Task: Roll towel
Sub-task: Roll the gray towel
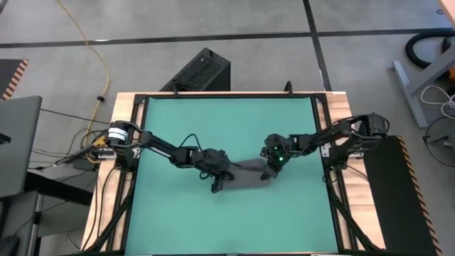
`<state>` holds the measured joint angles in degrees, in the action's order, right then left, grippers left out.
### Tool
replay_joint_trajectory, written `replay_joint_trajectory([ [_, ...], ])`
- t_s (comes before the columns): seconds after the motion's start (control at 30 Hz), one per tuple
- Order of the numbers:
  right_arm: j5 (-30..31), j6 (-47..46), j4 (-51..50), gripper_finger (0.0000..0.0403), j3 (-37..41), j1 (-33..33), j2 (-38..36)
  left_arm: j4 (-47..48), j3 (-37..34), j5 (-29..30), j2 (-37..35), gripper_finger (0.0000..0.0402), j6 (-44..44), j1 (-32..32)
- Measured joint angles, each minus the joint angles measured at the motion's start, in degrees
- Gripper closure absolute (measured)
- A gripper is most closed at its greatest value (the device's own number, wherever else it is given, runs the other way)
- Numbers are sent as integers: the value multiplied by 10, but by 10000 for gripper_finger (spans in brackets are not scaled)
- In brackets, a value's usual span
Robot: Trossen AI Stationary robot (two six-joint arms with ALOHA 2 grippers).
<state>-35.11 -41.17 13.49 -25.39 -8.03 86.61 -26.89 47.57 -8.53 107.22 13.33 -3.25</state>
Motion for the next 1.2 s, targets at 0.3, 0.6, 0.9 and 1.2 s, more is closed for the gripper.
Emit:
replay_joint_trajectory([
  [0.3,-24,80,-37,151,0,-47,-57,22,0,0,0,402,14,-2],
  [0.6,74,286,-70,150,0,25,-199,30,0,0,0,401,21,-11],
  [0.9,447,467,-85,149,0,261,-179,28,0,-1,0,402,48,-11],
  [1.2,537,439,-64,149,0,323,-93,17,0,-2,0,401,67,-12],
])
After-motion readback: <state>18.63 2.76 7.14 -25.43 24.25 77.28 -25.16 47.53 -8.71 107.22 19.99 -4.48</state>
